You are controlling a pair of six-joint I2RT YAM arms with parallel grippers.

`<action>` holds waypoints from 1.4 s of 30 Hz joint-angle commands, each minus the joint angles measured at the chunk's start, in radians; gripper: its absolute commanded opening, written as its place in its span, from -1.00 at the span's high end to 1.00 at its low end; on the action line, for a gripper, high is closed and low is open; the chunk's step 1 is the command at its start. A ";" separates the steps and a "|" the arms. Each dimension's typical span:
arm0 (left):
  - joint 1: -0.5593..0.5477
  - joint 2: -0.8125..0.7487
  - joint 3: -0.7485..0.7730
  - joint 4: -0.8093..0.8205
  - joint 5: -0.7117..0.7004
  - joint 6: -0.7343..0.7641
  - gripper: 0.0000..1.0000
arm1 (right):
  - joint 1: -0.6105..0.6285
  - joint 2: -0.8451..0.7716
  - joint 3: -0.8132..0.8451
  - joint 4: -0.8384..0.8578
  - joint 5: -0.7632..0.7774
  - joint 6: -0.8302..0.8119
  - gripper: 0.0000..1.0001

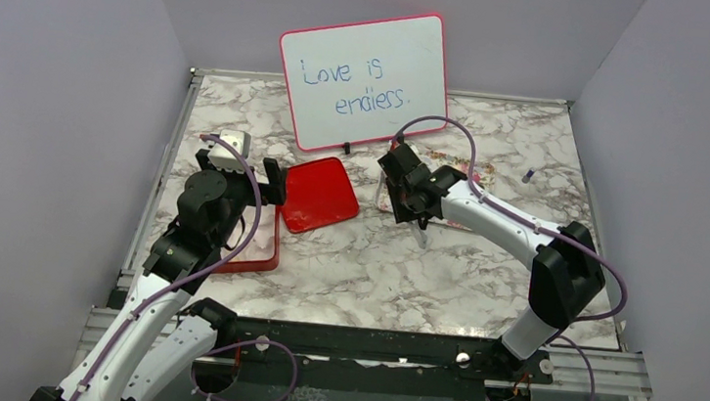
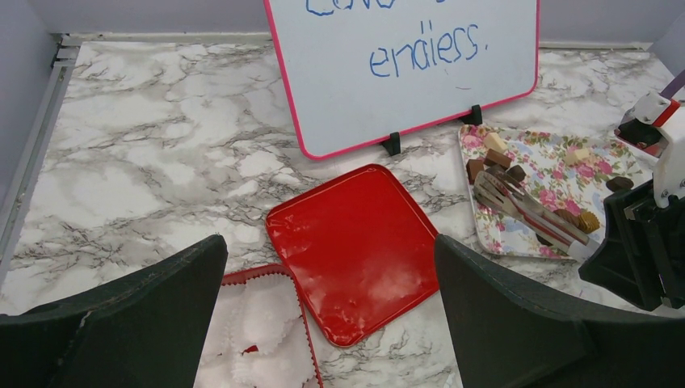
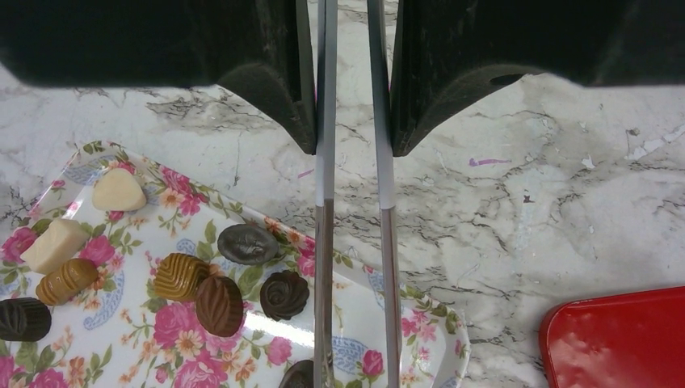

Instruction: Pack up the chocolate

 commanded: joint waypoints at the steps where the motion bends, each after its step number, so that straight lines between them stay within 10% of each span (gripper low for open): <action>1: -0.004 -0.012 0.000 0.026 0.002 0.006 -0.98 | -0.003 -0.027 0.022 0.026 0.033 -0.011 0.33; 21: -0.004 -0.032 0.001 0.024 0.006 -0.013 -0.98 | -0.003 -0.136 -0.016 -0.004 0.018 -0.005 0.45; 42: -0.004 -0.092 0.088 -0.021 -0.097 -0.024 -0.98 | 0.114 -0.259 -0.047 0.183 -0.333 -0.002 0.46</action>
